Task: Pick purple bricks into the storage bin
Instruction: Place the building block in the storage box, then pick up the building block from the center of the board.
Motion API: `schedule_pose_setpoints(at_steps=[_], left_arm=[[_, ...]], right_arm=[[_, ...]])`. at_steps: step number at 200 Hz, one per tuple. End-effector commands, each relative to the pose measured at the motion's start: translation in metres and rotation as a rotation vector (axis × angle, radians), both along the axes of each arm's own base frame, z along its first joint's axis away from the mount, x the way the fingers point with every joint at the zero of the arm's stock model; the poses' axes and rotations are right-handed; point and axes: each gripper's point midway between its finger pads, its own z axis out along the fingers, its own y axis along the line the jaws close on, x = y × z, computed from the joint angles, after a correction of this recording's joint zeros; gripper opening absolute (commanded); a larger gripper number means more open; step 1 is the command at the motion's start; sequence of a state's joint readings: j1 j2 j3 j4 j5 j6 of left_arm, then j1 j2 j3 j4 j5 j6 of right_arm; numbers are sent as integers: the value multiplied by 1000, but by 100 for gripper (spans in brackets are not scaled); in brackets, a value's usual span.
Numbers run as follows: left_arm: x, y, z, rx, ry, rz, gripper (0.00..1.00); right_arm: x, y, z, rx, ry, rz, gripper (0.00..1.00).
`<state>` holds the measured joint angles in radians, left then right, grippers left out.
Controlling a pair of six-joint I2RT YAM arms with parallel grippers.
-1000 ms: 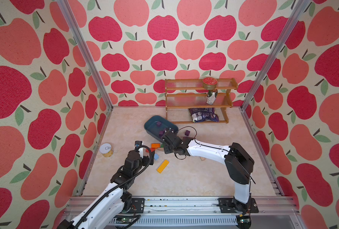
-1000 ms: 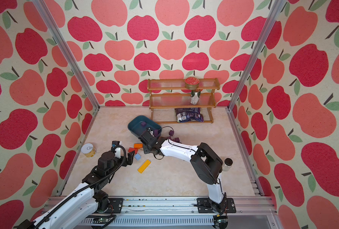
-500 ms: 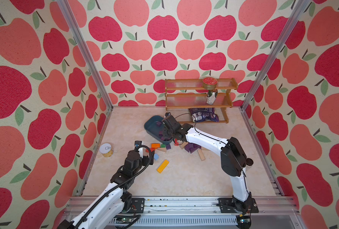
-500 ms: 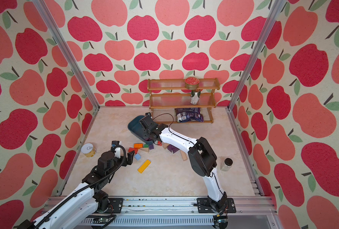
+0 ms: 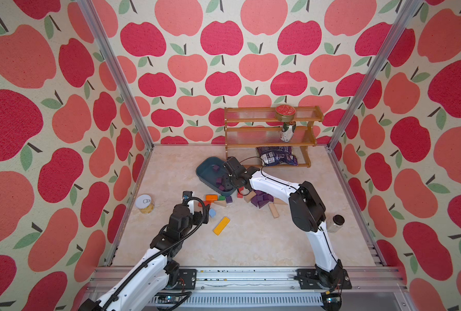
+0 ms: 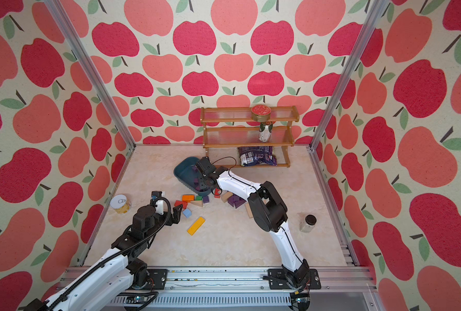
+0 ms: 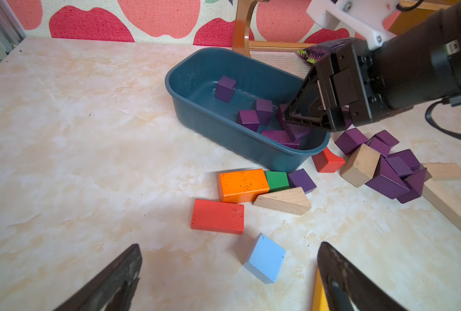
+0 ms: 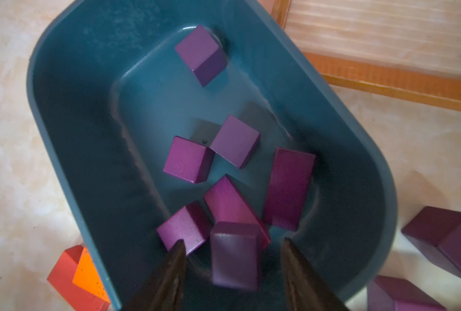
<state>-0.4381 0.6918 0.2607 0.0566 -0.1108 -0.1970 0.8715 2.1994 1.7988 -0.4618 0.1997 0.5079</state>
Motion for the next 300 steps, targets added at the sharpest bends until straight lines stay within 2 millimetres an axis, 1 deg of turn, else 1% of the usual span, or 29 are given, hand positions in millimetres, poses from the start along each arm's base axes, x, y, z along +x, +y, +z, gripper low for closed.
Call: schedule_pose_setpoints(at_steps=[1, 16, 28, 43, 54, 66, 71, 82, 97, 129, 156, 171, 185, 205, 219, 263, 277, 295, 300], left_arm=[[-1, 1, -4, -19, 9, 8, 99], [-1, 1, -4, -20, 9, 9, 99], [-1, 1, -3, -22, 8, 10, 99], [-1, 2, -4, -20, 9, 11, 99], [-1, 2, -4, -20, 9, 11, 99], [-1, 2, -4, -20, 10, 12, 99], [-1, 2, -4, -21, 10, 12, 99], [-1, 2, -4, -22, 11, 12, 99], [-1, 2, -4, -22, 10, 12, 99], [-1, 1, -3, -24, 9, 9, 99], [-1, 0, -4, -27, 11, 4, 99], [0, -1, -5, -24, 15, 1, 99], [0, -1, -6, -23, 19, 0, 99], [1, -2, -6, -22, 21, -2, 99], [1, -2, -8, -21, 26, -4, 99], [1, -1, -7, -19, 24, 3, 99], [1, -1, -7, -19, 23, 1, 99], [1, -1, -7, -19, 23, 3, 99], [1, -1, -7, -18, 24, 2, 99]], right_arm=[[3, 9, 22, 46, -37, 37, 71], [2, 6, 32, 49, -60, 41, 74], [-1, 1, 39, 44, -68, 40, 74], [-5, -7, 53, 43, -97, 33, 73], [-11, -17, 60, 38, -116, 23, 73], [-17, -28, 74, 48, -141, 12, 73], [-20, -34, 75, 46, -146, 6, 73], [-27, -46, 87, 58, -169, -6, 73], [-39, -64, 90, 50, -173, -15, 73], [-64, -107, 83, -5, -152, -69, 73], [-86, -136, 66, -14, -122, -106, 73], [-95, -148, 56, -13, -111, -123, 73], [-104, -157, 42, -26, -88, -133, 73], [-110, -165, 26, -61, -56, -138, 73], [-111, -168, 15, -90, -41, -141, 73], [-105, -159, 0, -130, -16, -123, 71], [-101, -158, -5, -148, -4, -124, 67], [-97, -154, -13, -149, 24, -121, 59], [-95, -152, -13, -145, 28, -124, 58]])
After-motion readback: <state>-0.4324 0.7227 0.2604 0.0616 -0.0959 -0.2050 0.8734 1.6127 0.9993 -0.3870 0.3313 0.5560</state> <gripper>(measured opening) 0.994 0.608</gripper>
